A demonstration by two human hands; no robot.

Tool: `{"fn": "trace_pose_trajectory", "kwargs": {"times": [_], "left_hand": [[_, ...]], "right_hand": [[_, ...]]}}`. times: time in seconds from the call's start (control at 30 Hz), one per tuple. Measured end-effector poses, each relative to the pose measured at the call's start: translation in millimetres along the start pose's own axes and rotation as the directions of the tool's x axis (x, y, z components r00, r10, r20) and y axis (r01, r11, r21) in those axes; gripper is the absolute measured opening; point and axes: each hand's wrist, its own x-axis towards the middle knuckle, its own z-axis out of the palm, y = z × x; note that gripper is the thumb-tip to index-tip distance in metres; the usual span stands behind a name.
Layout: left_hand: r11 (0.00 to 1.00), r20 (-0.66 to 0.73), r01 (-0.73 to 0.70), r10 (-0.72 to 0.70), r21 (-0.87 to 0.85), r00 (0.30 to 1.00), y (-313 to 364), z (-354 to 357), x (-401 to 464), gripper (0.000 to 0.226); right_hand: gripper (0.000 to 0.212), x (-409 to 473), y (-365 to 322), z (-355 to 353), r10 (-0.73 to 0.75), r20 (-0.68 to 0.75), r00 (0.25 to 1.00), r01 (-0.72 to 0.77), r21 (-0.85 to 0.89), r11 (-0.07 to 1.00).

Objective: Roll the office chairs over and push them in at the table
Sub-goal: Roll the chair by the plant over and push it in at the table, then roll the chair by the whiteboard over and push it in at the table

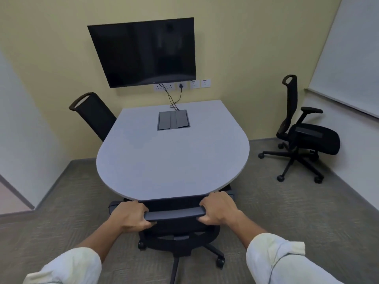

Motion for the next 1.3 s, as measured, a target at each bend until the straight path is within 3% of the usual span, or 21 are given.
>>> {"fn": "trace_pose_trajectory", "kwargs": {"times": [0.07, 0.13, 0.2, 0.27, 0.33, 0.4, 0.5, 0.6, 0.8, 1.0, 1.3], "left_hand": [[0.984, 0.272, 0.022, 0.026, -0.174, 0.962, 2, -15, 3, 0.067], [0.918, 0.45, 0.126, 0.062, -0.377, 0.891, 7, -35, 12, 0.076], [0.83, 0.462, 0.214, 0.059, -0.515, 0.885, 13, -58, 31, 0.082], [0.78, 0.431, 0.223, 0.066, -0.585, 0.9, 21, -81, 57, 0.084], [0.791, 0.344, 0.155, 0.073, -0.592, 0.936, 32, -101, 88, 0.082], [0.846, 0.239, 0.07, 0.069, -0.528, 0.968, 44, -115, 123, 0.072], [0.966, 0.059, -0.058, 0.076, -0.253, 0.995, 67, -130, 183, 0.052], [0.979, -0.114, -0.144, 0.129, -0.141, 0.985, 95, -143, 246, 0.045], [0.956, -0.4, -0.284, 0.235, -0.068, 0.886, 165, -183, 361, 0.062], [0.929, -0.501, -0.37, 0.316, -0.009, 0.806, 249, -216, 449, 0.071], [0.901, -0.568, -0.43, 0.38, 0.051, 0.73, 364, -248, 572, 0.07]], "right_hand": [[0.054, -4, 7, -2, -0.055, -0.015, 0.998, 0.057, 0.182, 0.982], [0.058, -9, 20, -6, 0.026, -0.088, 0.996, 0.025, 0.537, 0.843], [0.058, -9, 43, -13, 0.305, -0.206, 0.93, -0.027, 0.789, 0.614], [0.057, -8, 72, -21, 0.521, -0.238, 0.82, -0.076, 0.856, 0.511], [0.048, -6, 104, -30, 0.572, -0.206, 0.794, -0.181, 0.818, 0.546], [0.037, -4, 137, -38, 0.551, -0.142, 0.823, -0.301, 0.712, 0.634], [0.05, 2, 188, -43, 0.555, -0.067, 0.829, -0.435, 0.545, 0.717], [0.069, 11, 237, -53, 0.661, -0.025, 0.75, -0.549, 0.535, 0.643], [0.083, 39, 337, -79, 0.833, -0.042, 0.551, -0.715, 0.49, 0.498], [0.086, 63, 422, -95, 0.865, -0.108, 0.49, -0.729, 0.493, 0.475], [0.092, 90, 573, -108, 0.82, -0.169, 0.547, -0.71, 0.425, 0.561]]}}
